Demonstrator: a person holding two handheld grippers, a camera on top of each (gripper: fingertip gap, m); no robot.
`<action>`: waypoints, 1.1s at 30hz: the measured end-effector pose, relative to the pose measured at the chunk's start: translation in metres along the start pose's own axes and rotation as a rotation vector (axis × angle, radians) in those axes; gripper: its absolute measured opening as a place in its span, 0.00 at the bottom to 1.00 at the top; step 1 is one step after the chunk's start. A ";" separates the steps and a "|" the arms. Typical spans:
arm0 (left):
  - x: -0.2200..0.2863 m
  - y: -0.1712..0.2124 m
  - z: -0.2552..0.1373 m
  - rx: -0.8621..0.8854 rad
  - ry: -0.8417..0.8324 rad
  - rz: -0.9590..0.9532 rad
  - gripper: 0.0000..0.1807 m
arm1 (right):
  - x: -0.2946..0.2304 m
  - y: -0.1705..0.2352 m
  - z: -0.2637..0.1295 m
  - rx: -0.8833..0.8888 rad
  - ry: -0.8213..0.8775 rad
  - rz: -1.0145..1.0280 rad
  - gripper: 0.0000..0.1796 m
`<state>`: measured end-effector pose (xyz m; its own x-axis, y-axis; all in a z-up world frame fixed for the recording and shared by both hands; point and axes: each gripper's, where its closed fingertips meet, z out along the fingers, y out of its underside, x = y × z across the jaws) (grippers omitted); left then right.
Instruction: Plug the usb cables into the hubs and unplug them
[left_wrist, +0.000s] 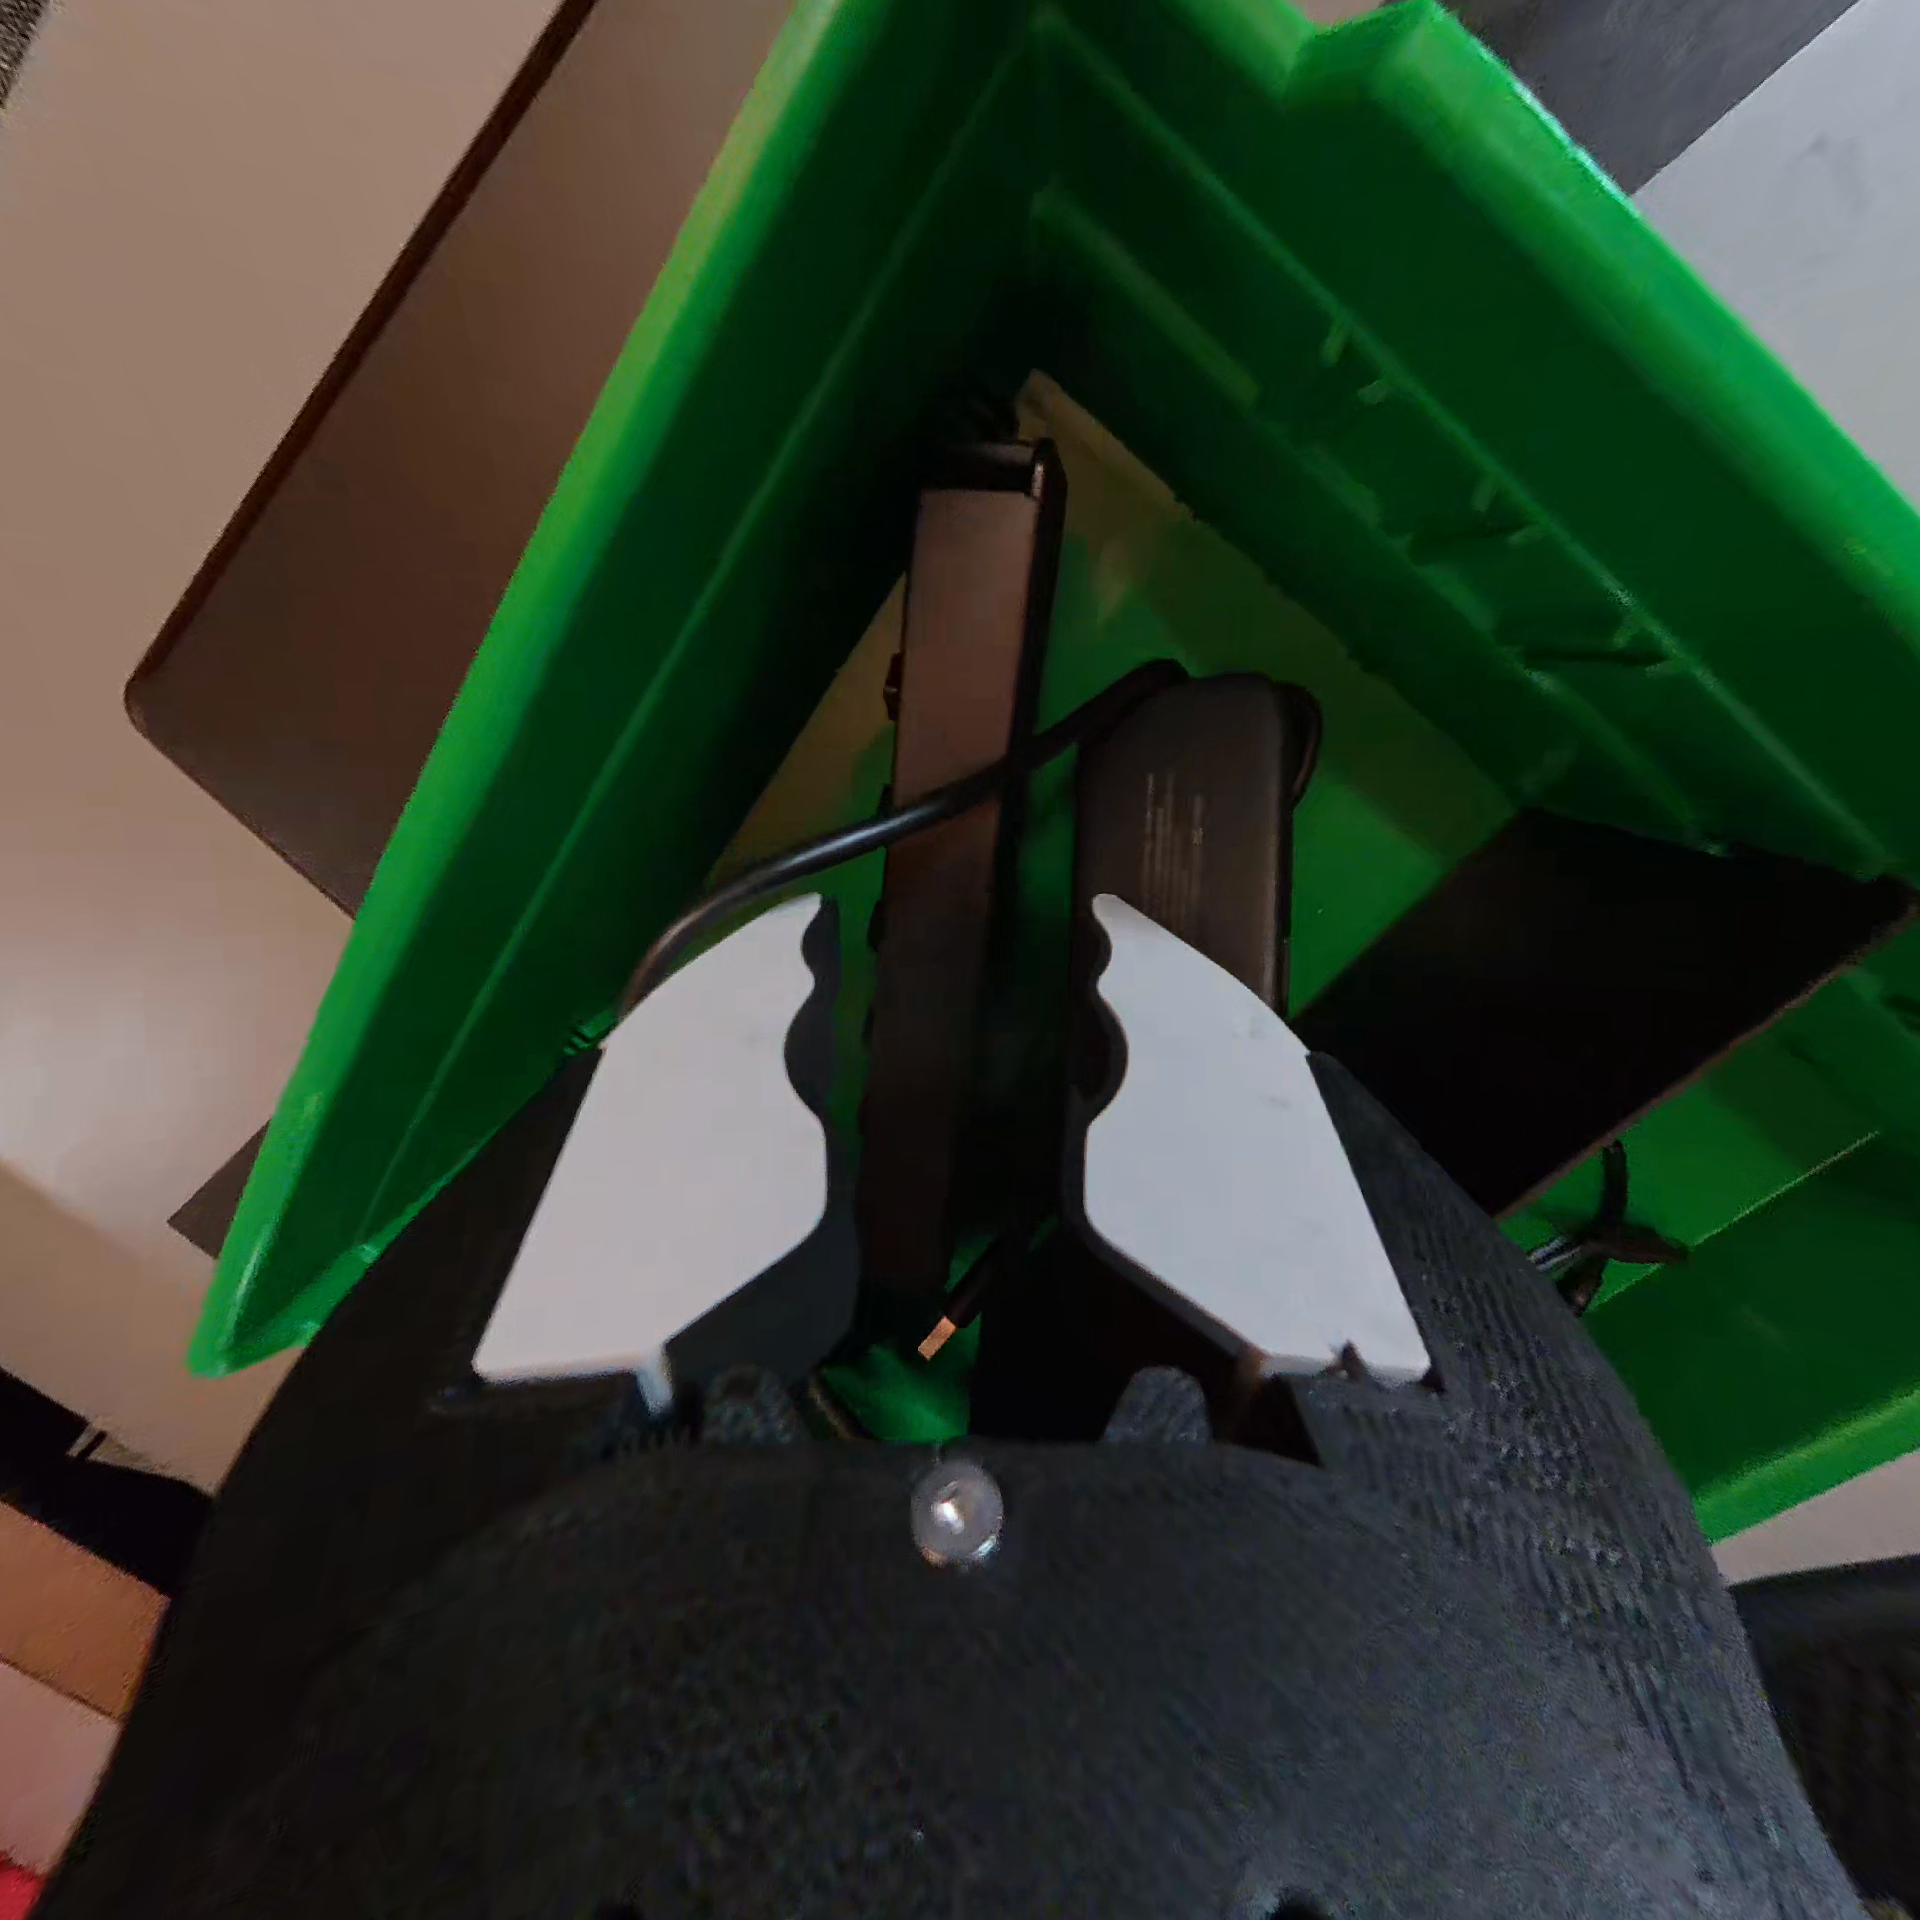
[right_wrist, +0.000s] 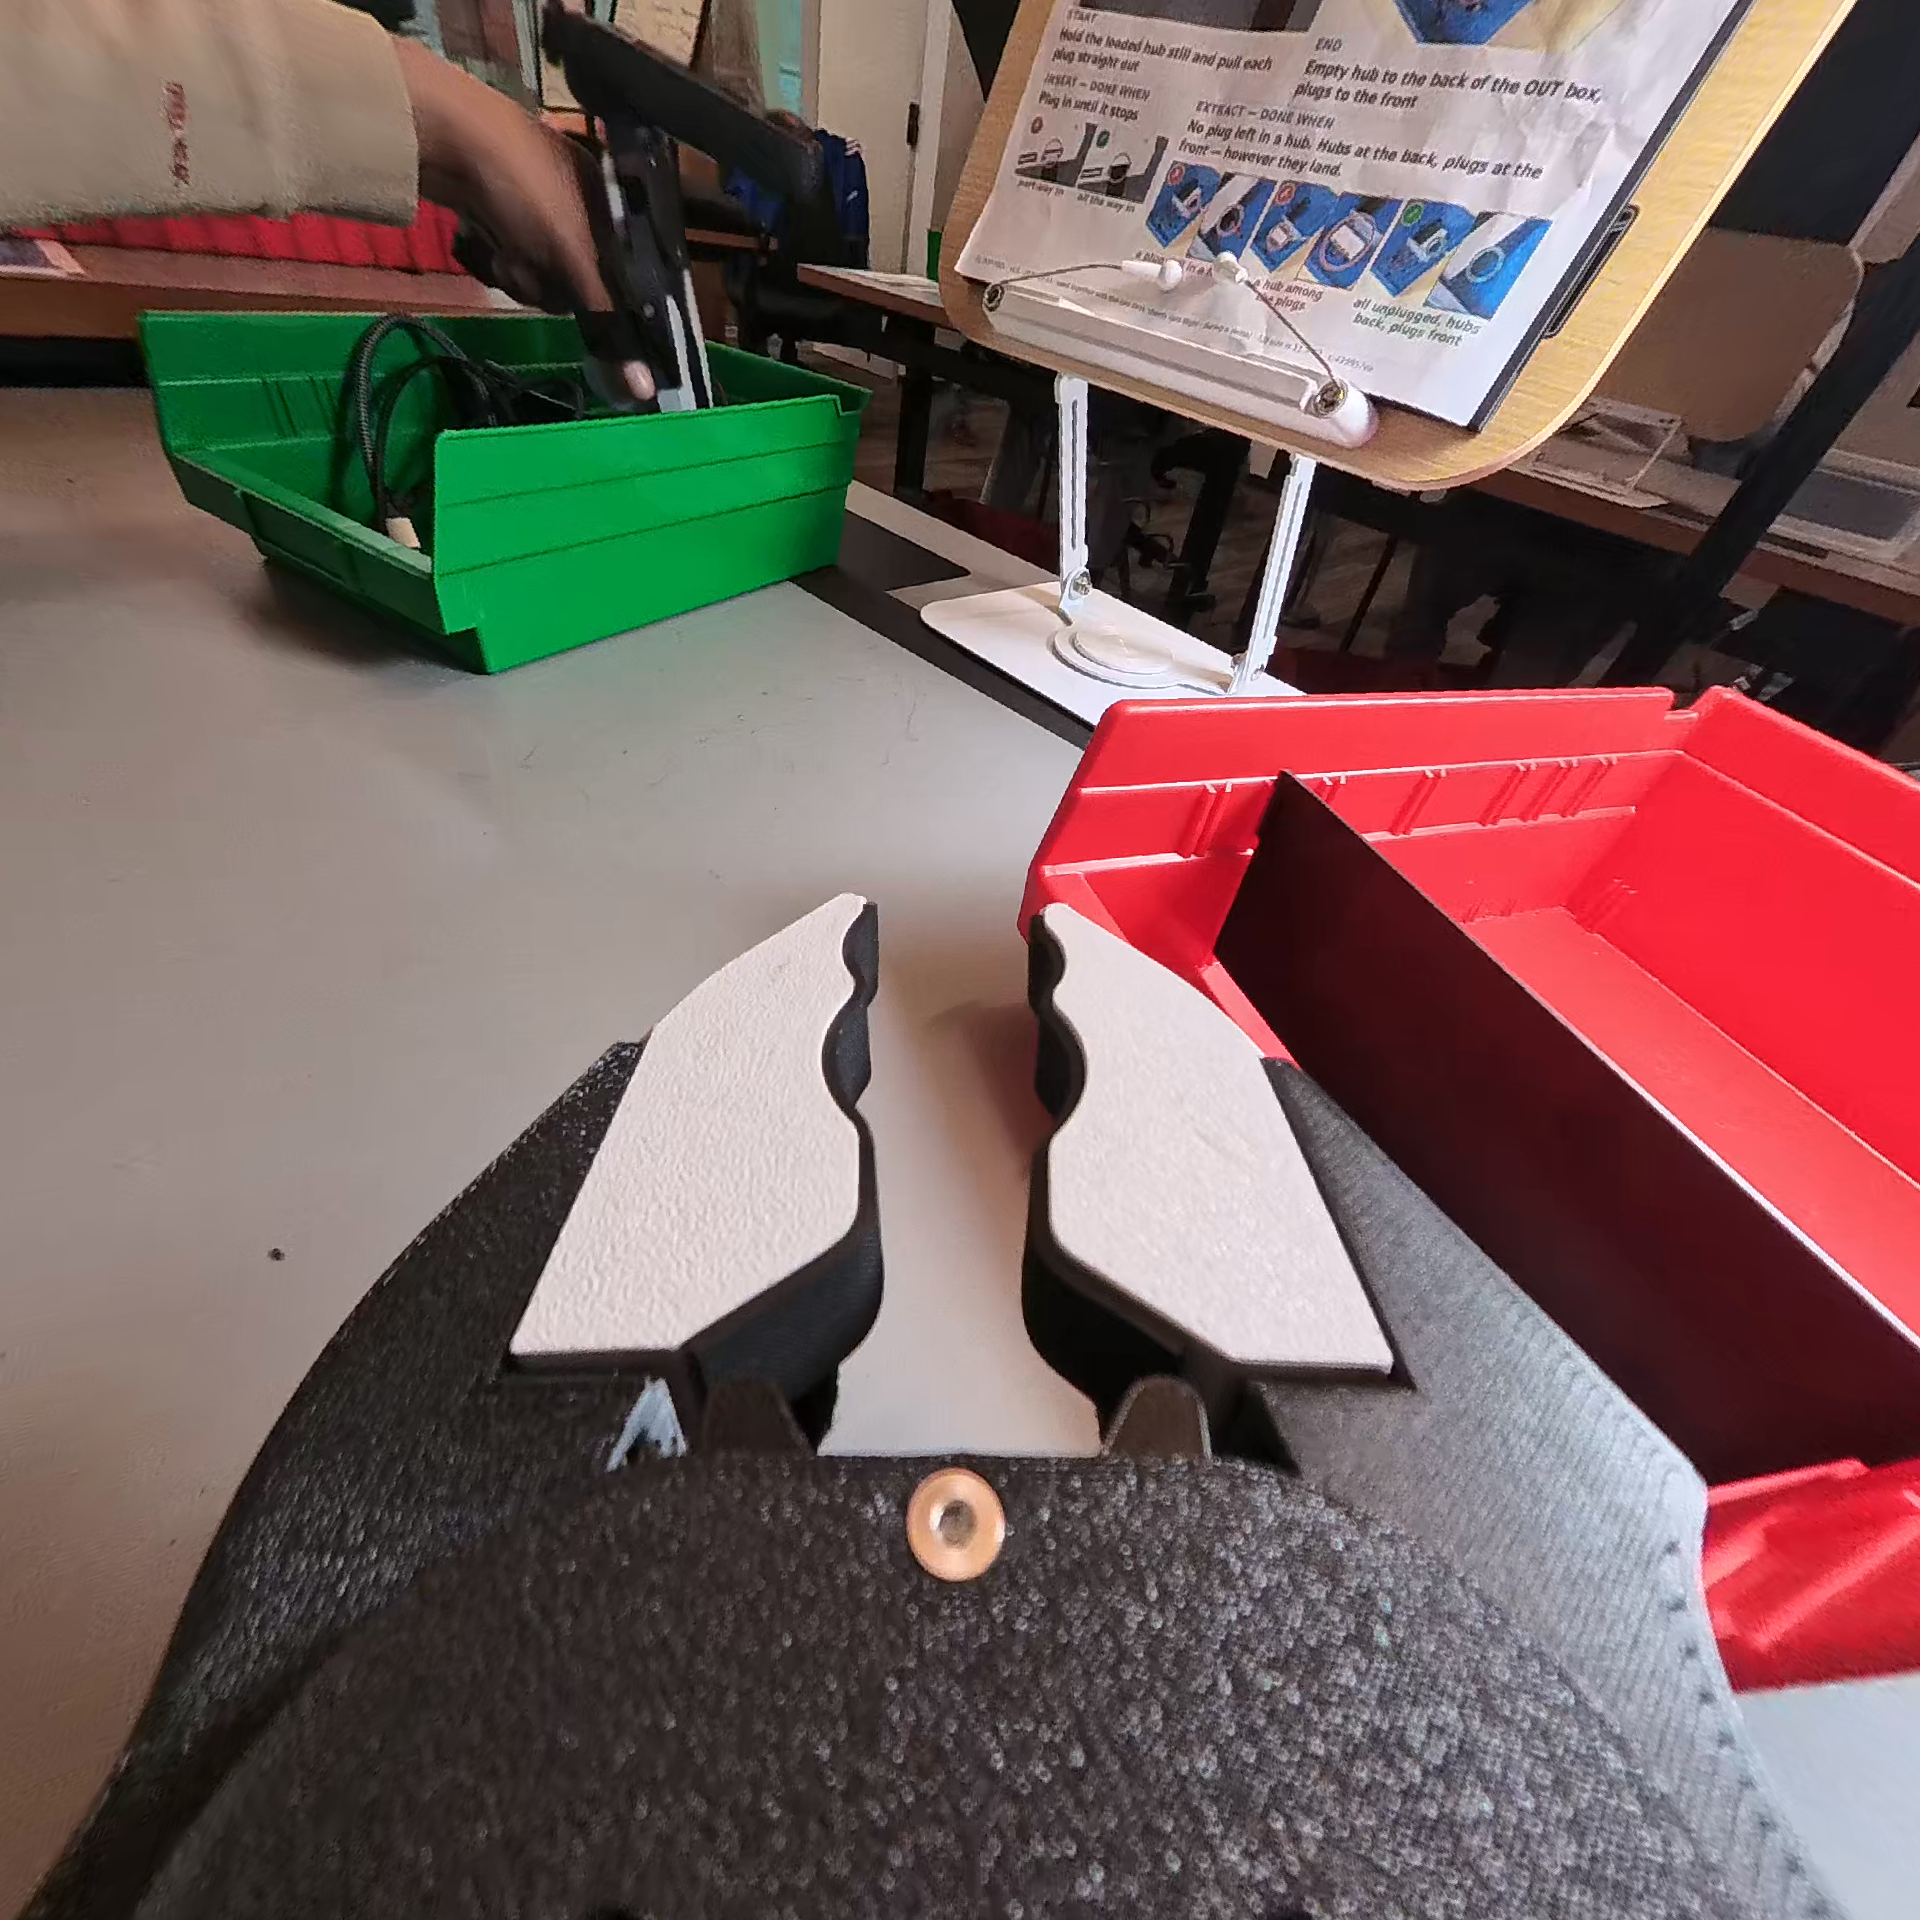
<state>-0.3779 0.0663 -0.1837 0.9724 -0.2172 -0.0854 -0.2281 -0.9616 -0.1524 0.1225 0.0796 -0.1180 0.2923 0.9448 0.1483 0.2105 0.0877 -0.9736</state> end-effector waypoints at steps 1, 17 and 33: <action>0.001 0.001 0.002 -0.012 0.001 0.013 0.24 | 0.000 0.000 0.000 0.002 -0.001 0.003 0.15; -0.005 0.016 0.027 -0.085 -0.058 0.044 0.17 | -0.003 0.001 0.002 -0.005 -0.018 0.008 0.15; 0.011 -0.010 -0.160 0.435 -0.168 0.167 0.13 | -0.005 0.002 0.003 -0.008 -0.019 0.004 0.14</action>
<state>-0.3569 0.0470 -0.0250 0.9076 -0.2983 -0.2955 -0.4144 -0.7490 -0.5169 0.1186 0.0758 -0.1210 0.2757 0.9508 0.1411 0.2167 0.0815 -0.9728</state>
